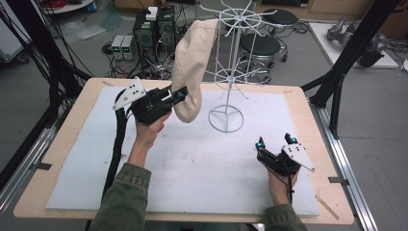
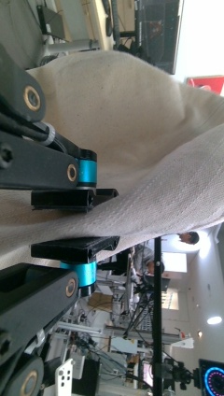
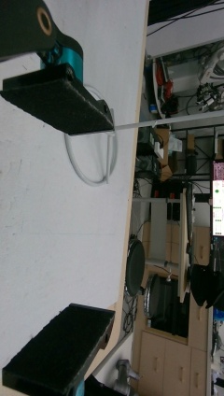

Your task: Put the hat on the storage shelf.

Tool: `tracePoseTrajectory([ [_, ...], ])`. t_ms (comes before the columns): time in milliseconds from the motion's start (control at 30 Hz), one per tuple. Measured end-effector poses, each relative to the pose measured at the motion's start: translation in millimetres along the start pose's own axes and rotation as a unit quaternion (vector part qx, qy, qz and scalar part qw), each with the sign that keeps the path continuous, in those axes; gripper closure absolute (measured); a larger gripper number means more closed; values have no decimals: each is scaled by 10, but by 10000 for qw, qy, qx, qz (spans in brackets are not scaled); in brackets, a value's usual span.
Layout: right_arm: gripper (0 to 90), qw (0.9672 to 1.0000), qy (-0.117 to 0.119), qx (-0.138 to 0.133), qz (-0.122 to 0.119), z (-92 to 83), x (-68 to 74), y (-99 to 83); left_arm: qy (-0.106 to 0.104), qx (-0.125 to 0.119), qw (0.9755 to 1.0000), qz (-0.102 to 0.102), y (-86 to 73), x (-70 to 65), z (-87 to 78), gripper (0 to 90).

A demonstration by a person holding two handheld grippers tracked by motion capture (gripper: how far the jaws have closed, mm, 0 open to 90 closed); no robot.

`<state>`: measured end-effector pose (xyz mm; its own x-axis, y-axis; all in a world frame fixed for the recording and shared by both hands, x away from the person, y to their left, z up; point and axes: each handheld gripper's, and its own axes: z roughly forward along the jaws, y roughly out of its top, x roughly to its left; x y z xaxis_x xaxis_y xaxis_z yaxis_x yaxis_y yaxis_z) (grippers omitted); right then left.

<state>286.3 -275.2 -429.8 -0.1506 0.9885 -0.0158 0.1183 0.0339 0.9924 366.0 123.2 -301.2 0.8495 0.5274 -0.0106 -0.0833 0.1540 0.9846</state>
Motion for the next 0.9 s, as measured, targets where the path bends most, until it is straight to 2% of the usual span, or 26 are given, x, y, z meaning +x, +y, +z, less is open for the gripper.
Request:
tracePoseTrajectory([
  [167,82,10000,-9,-15,-3,-2,0,2,-82,92,9999,-21,-36,-23,49,778],
  [433,82,10000,-28,-23,-8,-1,-8,2,-18,190,9998,-47,-41,-18,50,746],
  [533,82,10000,-24,-5,9,-3,-2,2,36,293,9996,-2,-35,-22,41,697],
  [667,82,10000,-19,-7,-19,-2,2,2,70,324,9994,-50,-25,-23,30,567],
  [733,82,10000,-14,-9,-18,-3,3,3,164,360,9992,-8,-19,-25,22,488],
  [833,82,10000,-14,-21,-15,-5,0,4,440,337,9985,5,-33,-44,3,368],
  [900,82,10000,-30,-29,4,-7,-3,6,475,324,9983,-19,-52,-40,-25,359],
])
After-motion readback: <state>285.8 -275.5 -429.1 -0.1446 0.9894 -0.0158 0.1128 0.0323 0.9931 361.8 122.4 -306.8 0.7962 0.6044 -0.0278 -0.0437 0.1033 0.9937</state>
